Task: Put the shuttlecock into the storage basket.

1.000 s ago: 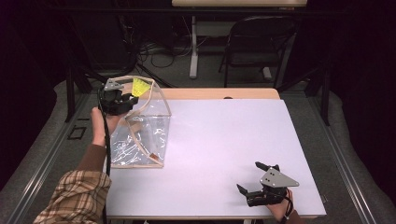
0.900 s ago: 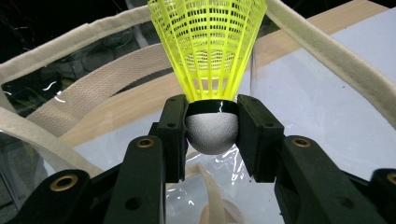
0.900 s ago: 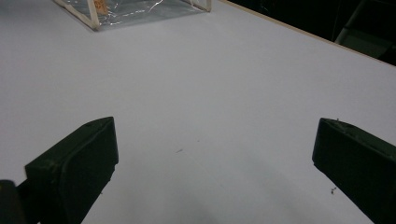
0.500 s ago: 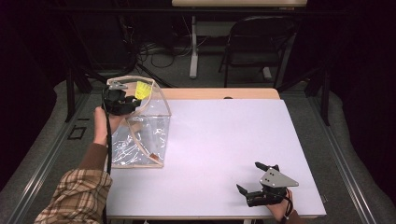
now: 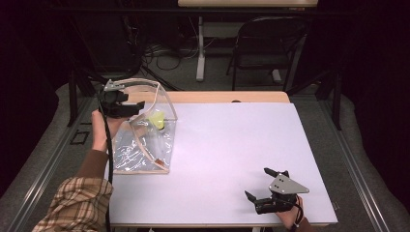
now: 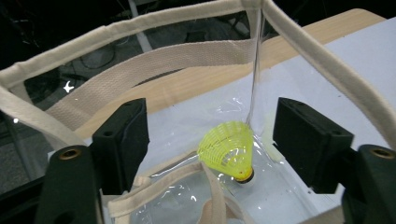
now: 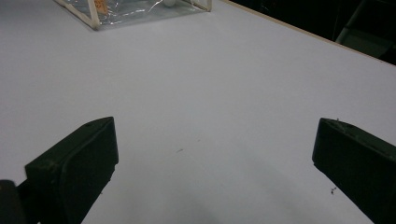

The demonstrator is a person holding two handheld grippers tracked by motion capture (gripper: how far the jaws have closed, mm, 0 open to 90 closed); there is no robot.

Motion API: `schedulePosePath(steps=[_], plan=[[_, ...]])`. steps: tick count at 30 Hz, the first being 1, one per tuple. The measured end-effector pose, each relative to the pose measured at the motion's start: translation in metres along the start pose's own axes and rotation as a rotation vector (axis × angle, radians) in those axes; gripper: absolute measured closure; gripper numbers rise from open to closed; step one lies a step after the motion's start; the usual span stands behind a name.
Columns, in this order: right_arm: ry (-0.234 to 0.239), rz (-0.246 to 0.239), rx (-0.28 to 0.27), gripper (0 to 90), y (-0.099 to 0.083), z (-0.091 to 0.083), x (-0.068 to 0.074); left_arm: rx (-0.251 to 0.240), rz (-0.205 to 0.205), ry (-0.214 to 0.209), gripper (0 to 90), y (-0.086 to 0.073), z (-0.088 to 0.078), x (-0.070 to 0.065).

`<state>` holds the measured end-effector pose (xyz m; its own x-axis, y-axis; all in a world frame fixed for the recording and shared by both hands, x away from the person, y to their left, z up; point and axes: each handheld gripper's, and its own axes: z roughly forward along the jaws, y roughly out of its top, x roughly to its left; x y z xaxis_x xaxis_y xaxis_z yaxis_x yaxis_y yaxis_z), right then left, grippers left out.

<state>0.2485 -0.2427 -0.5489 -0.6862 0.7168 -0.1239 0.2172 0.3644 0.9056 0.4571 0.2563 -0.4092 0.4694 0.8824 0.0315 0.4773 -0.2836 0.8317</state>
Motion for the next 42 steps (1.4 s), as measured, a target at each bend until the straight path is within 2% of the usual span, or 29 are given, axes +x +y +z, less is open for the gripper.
schedulePosePath(steps=[6, 13, 25, 42], plan=[[-0.001, -0.002, -0.001, 0.0, 0.0, 0.0, 0.0, -0.021, -0.001, 0.019, 19.6, 0.0, -0.014, -0.002], [0.001, -0.002, -0.005, 0.0, 0.0, 0.0, 0.001, -0.049, 0.023, 0.016, 14.8, -0.002, -0.029, -0.01], [0.001, -0.005, -0.001, 0.0, 0.001, 0.0, 0.002, -0.064, 0.042, 0.007, 6.1, -0.014, -0.048, -0.022], [0.0, -0.002, -0.001, 0.0, 0.001, 0.0, 0.002, -0.111, 0.071, 0.0, 0.1, -0.041, -0.075, -0.049]])
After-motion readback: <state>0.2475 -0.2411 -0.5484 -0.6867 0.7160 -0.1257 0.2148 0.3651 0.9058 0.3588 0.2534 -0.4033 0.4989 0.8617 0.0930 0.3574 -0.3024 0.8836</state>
